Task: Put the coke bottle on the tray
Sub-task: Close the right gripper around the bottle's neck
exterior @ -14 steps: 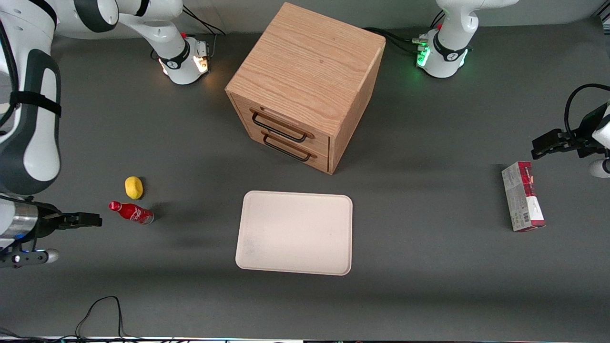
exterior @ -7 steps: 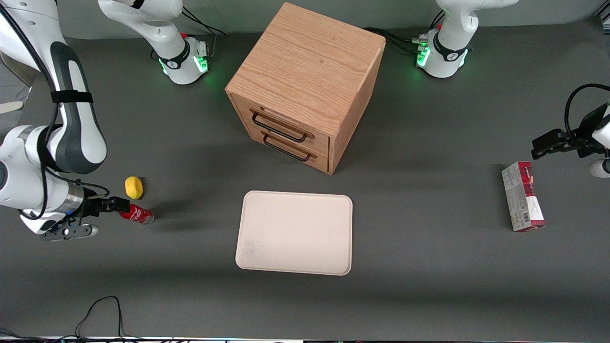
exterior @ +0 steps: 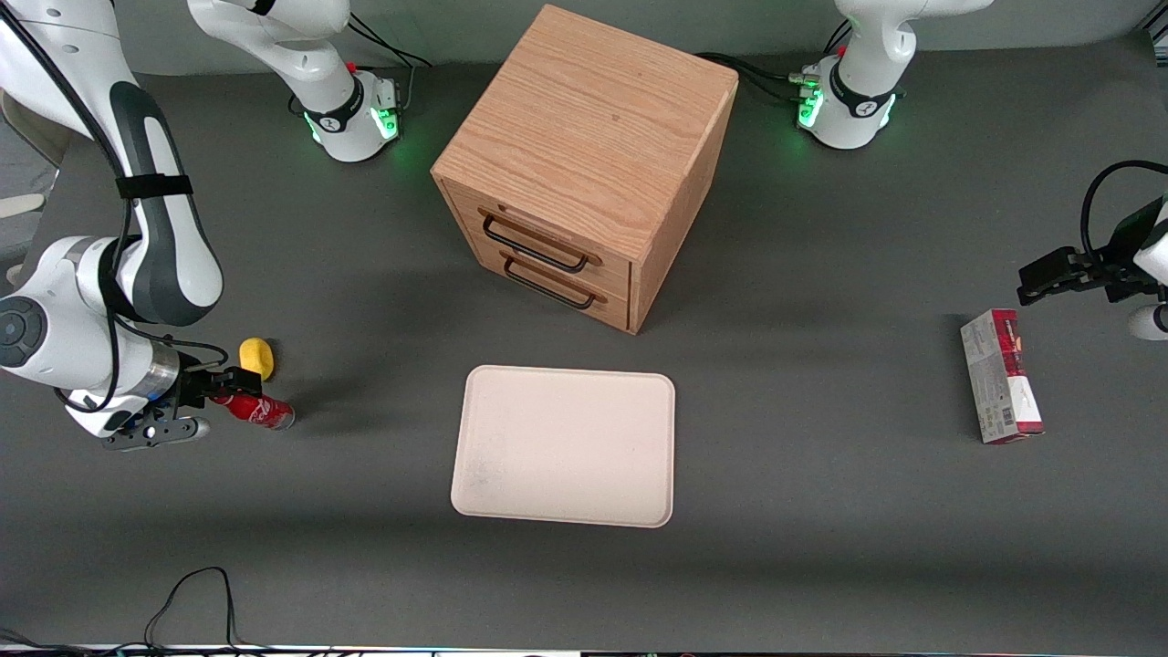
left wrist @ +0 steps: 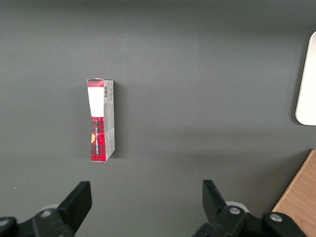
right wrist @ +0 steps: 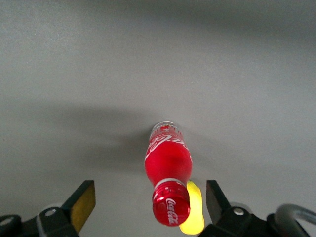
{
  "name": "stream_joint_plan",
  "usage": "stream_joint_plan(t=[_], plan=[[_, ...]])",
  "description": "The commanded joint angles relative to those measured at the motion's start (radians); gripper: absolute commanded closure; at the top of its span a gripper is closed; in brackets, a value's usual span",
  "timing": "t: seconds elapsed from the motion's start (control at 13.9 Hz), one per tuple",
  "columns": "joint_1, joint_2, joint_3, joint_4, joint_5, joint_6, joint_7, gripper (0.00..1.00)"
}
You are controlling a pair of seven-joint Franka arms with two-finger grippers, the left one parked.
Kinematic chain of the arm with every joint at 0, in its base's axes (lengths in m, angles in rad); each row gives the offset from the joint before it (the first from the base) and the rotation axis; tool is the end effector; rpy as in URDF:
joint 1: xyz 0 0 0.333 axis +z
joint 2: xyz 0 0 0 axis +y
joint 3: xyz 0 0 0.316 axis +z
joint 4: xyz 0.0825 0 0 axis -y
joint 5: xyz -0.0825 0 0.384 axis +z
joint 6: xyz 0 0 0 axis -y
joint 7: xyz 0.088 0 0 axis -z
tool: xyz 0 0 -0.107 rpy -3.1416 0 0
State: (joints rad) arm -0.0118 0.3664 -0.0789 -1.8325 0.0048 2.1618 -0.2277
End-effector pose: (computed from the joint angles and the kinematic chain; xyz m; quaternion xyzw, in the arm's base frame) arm 0.6311 -0.0540 0.3300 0.9974 0.0694 -0.0197 0.0092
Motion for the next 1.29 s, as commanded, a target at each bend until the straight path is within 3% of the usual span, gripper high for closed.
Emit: stream_joint_plan(t=[0.0, 0.14, 0.22, 0.29, 1.01, 1.22], plan=[[-0.002, -0.024, -0.006, -0.03, 0.006, 0.024, -0.033, 0.01], [-0.007, -0.024, -0.006, -0.03, 0.006, 0.024, -0.041, 0.01], [-0.008, -0.024, -0.006, -0.03, 0.006, 0.024, -0.041, 0.12], [-0.007, -0.024, -0.007, -0.03, 0.006, 0.023, -0.039, 0.99], [-0.01, -0.023, -0.013, -0.022, 0.007, 0.018, -0.036, 1.0], [-0.001, -0.021, -0.012, 0.053, 0.009, -0.026, 0.011, 1.0]])
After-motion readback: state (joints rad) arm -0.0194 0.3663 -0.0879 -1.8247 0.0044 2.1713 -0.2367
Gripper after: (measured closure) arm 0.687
